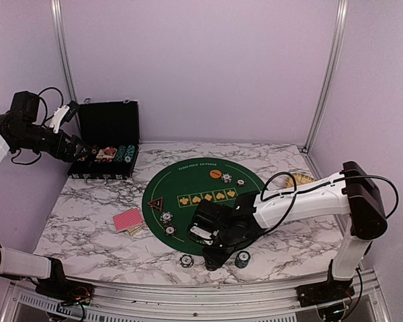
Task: Distribute texas hold em gaming equipment
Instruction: Pick up the pile of poker chips from the pile of poker chips, then place the poker chips pile in the small blind area.
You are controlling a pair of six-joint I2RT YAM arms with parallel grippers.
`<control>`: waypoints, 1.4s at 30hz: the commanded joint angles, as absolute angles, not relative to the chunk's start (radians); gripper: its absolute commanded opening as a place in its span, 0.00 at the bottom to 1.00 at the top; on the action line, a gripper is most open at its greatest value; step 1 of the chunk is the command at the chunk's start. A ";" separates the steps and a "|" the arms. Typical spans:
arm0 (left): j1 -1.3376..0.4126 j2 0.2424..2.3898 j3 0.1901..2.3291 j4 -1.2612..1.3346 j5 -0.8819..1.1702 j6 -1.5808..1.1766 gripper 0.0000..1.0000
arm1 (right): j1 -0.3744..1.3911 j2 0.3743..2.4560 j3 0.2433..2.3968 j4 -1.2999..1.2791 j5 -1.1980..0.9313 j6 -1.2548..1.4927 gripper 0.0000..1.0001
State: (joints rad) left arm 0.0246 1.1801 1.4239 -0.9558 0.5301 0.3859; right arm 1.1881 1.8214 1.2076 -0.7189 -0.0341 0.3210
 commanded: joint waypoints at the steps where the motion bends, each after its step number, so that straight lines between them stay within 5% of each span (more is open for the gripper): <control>1: 0.021 1.163 1.447 -0.982 0.530 0.396 0.99 | 1.175 1.795 1.246 -0.760 -0.016 0.315 0.12; 31: 0.020 1.155 1.445 -0.988 0.526 0.407 0.99 | 0.967 1.853 1.281 -0.708 0.041 0.293 0.09; 35: 0.020 1.159 1.451 -0.988 0.530 0.403 0.99 | 0.958 1.876 1.280 -0.693 0.033 0.287 0.15; 42: 0.021 1.156 1.447 -0.990 0.527 0.408 0.99 | 0.951 1.892 1.257 -0.664 0.013 0.285 0.42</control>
State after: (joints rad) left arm 0.0242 1.1702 1.4242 -0.9585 0.5228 0.3943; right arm 0.9565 1.8759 1.2690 -0.6983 0.0254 0.2939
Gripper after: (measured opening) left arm 0.989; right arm 0.394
